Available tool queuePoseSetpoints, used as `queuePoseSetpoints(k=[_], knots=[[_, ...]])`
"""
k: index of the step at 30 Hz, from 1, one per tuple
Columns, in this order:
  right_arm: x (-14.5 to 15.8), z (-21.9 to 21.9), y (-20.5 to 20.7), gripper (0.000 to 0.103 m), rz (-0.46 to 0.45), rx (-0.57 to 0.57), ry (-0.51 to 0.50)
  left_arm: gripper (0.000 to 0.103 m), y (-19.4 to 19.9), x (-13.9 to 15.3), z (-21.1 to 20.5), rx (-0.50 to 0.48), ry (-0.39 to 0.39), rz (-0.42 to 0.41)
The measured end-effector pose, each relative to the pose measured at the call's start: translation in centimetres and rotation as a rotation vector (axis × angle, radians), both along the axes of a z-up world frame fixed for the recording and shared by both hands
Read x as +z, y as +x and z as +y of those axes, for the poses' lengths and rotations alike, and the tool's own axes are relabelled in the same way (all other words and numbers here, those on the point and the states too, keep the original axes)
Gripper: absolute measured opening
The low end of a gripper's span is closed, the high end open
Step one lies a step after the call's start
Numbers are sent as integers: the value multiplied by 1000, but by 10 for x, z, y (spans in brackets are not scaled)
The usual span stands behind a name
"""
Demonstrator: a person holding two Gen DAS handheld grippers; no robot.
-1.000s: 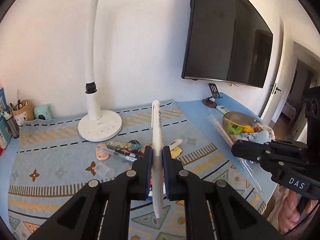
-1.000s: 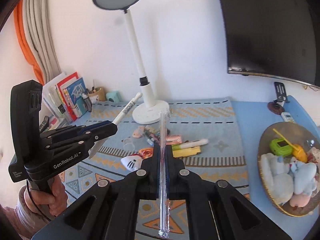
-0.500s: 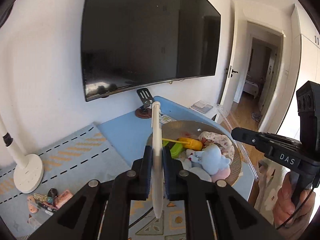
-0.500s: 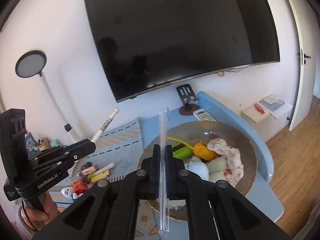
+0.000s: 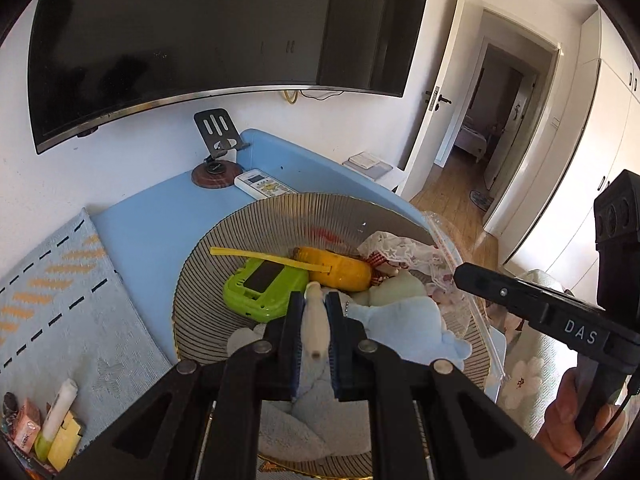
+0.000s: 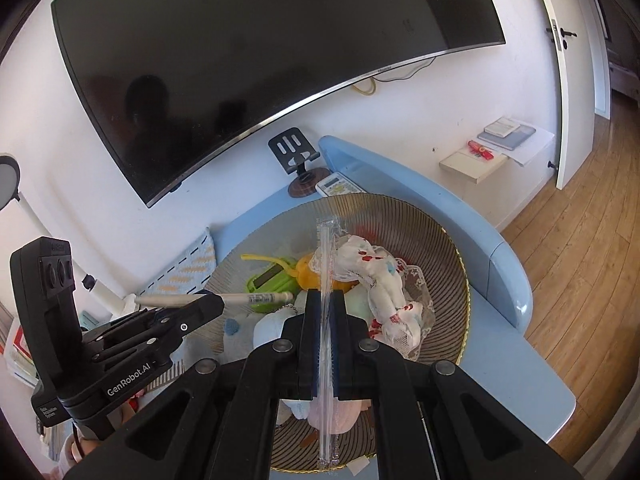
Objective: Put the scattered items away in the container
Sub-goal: 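Carry the white pen and clear straw to the woven bowl and release both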
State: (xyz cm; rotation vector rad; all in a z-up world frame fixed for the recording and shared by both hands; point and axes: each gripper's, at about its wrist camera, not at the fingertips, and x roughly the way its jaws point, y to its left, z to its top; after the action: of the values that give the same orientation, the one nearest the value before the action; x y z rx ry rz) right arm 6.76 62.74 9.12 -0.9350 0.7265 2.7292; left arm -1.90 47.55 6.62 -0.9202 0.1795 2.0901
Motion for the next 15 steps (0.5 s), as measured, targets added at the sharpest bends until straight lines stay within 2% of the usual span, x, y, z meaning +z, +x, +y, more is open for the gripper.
queuePoseSetpoints(k=[7, 8, 10, 11, 12, 15], knots=[[-9, -5, -14, 5, -28, 9, 23, 9, -9, -11, -4, 1, -12, -37], [-10, -6, -15, 6, -36, 7, 33, 12, -10, -11, -5, 3, -19, -34], [-11, -6, -18, 8, -58, 3, 47, 31, -10, -12, -8, 3, -30, -47], [-11, -6, -18, 12, -67, 5, 44, 53, -10, -11, -11, 5, -33, -59], [-11, -6, -16, 16, -67, 13, 43, 68, -9, -10, -16, 12, -31, -62], [-3, -8, -4, 28, -32, 6, 57, 68, 1, -3, -33, 30, -28, -34]])
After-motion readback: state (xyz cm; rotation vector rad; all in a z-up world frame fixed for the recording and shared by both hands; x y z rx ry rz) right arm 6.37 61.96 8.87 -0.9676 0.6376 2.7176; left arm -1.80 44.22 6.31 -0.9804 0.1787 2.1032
